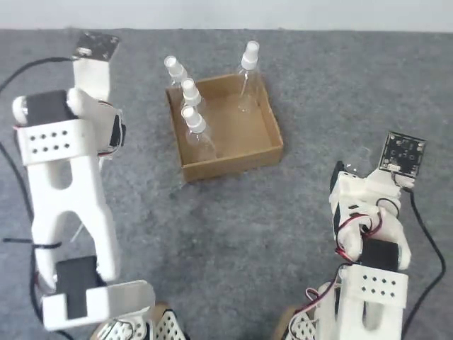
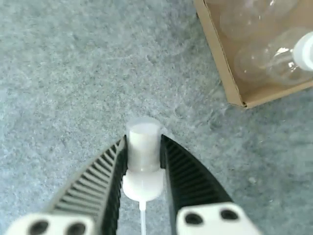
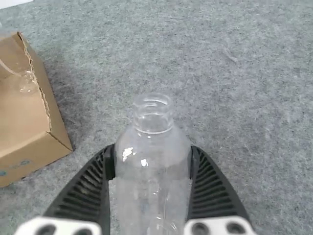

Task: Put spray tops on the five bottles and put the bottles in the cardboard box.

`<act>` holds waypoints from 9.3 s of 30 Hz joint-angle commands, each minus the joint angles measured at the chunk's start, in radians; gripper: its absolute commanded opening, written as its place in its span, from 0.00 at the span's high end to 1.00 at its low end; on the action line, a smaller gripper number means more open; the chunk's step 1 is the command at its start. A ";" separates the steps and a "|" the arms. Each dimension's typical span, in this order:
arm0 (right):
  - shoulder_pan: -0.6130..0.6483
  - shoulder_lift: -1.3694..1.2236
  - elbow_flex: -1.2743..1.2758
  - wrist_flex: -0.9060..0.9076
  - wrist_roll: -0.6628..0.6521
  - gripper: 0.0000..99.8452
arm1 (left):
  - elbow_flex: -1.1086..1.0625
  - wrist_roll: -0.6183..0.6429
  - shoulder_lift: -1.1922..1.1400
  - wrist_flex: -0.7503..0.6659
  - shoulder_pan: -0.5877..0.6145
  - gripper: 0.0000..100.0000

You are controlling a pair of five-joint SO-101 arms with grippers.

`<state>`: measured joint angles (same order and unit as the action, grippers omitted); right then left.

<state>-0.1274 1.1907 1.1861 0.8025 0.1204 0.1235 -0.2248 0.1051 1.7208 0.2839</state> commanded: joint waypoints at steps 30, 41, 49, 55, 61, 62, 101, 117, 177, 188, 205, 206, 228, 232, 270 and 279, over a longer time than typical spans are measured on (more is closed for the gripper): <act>0.018 0.030 -0.011 -0.010 -0.020 0.98 | -0.662 0.358 0.810 -0.405 -0.150 0.99; 0.077 0.196 -0.018 0.120 -0.021 0.98 | -0.653 0.466 0.922 -0.416 -0.233 0.99; 0.143 0.378 0.064 0.128 -0.063 0.98 | -0.636 0.569 1.008 -0.417 -0.292 0.99; 0.166 0.513 0.124 0.128 -0.064 0.98 | -0.645 0.592 1.086 -0.456 -0.292 0.99; 0.176 0.615 0.169 0.128 -0.064 0.98 | -0.645 0.629 1.094 -0.456 -0.293 0.99; 0.176 0.622 0.175 0.128 -0.064 0.98 | -0.645 0.637 1.096 -0.454 -0.293 0.99; 0.427 0.625 0.206 0.159 -0.158 0.98 | -0.809 0.858 1.224 -0.882 -0.517 0.99; 0.587 0.625 0.230 0.156 -0.264 0.98 | -1.010 1.068 1.226 -1.089 -0.511 0.99; 0.645 0.625 0.255 0.171 -0.377 0.98 | -1.336 1.022 1.217 -1.343 -0.644 0.99; 0.648 0.625 0.255 0.168 -0.374 0.98 | -1.379 0.907 1.215 -1.346 -0.798 0.99; 0.648 0.625 0.236 0.173 -0.376 0.98 | -1.484 0.907 1.215 -1.450 -0.806 0.99; 0.647 0.625 0.236 0.173 -0.376 0.98 | -1.486 0.907 1.215 -1.452 -0.806 0.99; 0.601 0.625 0.238 0.168 -0.376 0.98 | -1.388 0.865 0.919 -1.455 -0.876 0.98; 0.593 0.625 0.235 0.165 -0.374 0.98 | -1.391 0.862 0.911 -1.452 -0.901 0.98; 0.591 0.625 0.238 0.162 -0.232 0.98 | -1.178 0.614 0.919 -0.993 -0.838 0.78; 0.591 0.625 0.242 0.156 -0.233 0.98 | -1.121 0.614 0.919 -0.878 -0.838 0.74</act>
<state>0.4757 1.7998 1.4668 0.9759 -0.1204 -1.0625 0.3966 1.0257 0.8370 -0.5570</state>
